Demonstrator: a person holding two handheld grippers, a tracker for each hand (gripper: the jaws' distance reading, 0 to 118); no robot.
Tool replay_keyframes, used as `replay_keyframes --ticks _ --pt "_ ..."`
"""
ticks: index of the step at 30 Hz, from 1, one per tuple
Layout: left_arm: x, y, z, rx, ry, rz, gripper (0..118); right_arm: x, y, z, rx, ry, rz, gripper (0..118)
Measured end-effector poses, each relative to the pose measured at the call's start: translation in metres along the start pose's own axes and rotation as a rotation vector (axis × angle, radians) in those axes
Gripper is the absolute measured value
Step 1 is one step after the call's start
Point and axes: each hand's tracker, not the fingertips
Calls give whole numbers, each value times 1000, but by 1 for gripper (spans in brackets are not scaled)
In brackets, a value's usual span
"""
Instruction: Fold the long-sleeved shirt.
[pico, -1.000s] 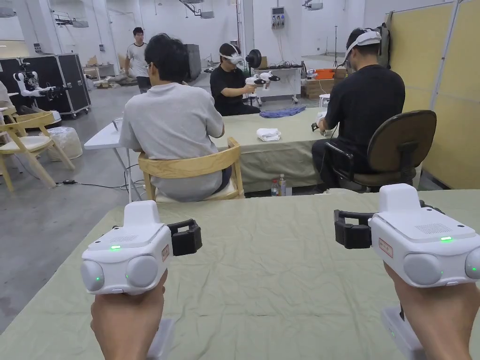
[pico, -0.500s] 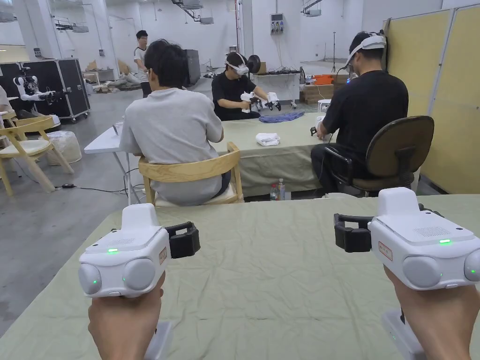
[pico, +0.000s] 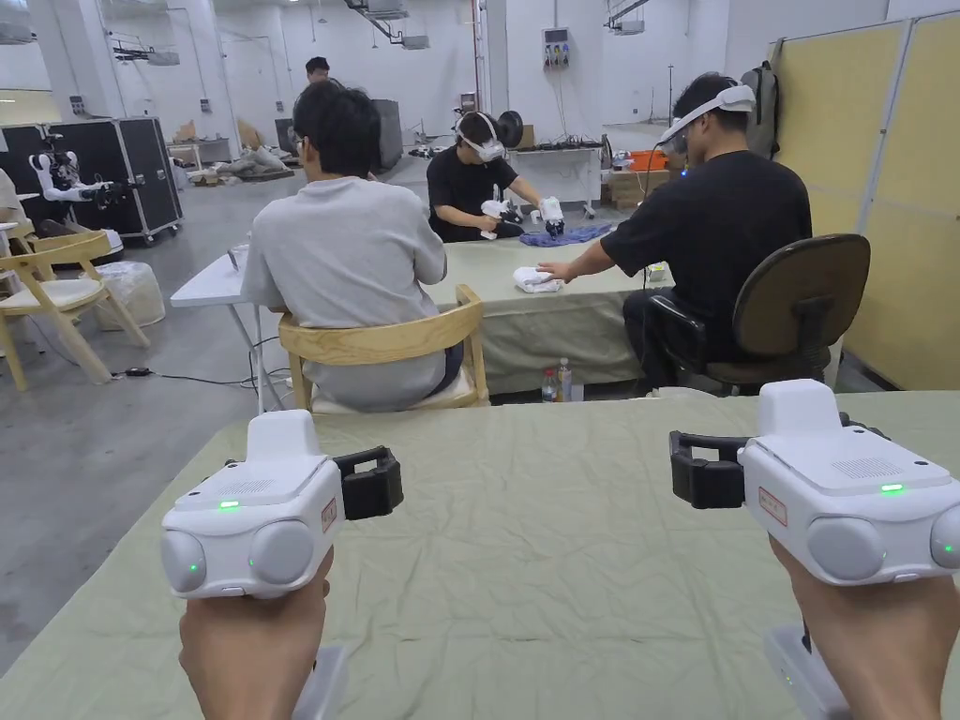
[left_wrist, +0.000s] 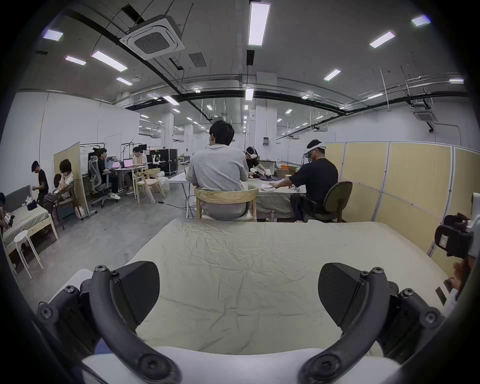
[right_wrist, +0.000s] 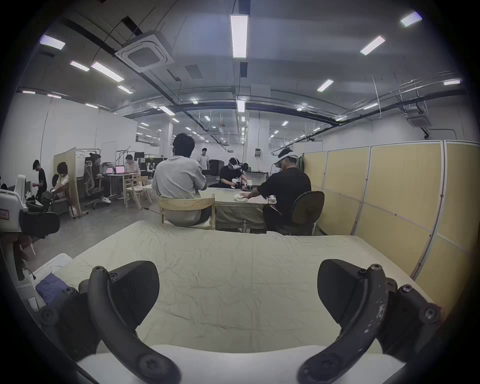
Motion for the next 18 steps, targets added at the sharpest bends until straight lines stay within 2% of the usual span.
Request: replay_keyframes --ticks 18 --pt "2 0 0 -4 -9 -7 118 -4 -6 -2 -10 7 5 118"
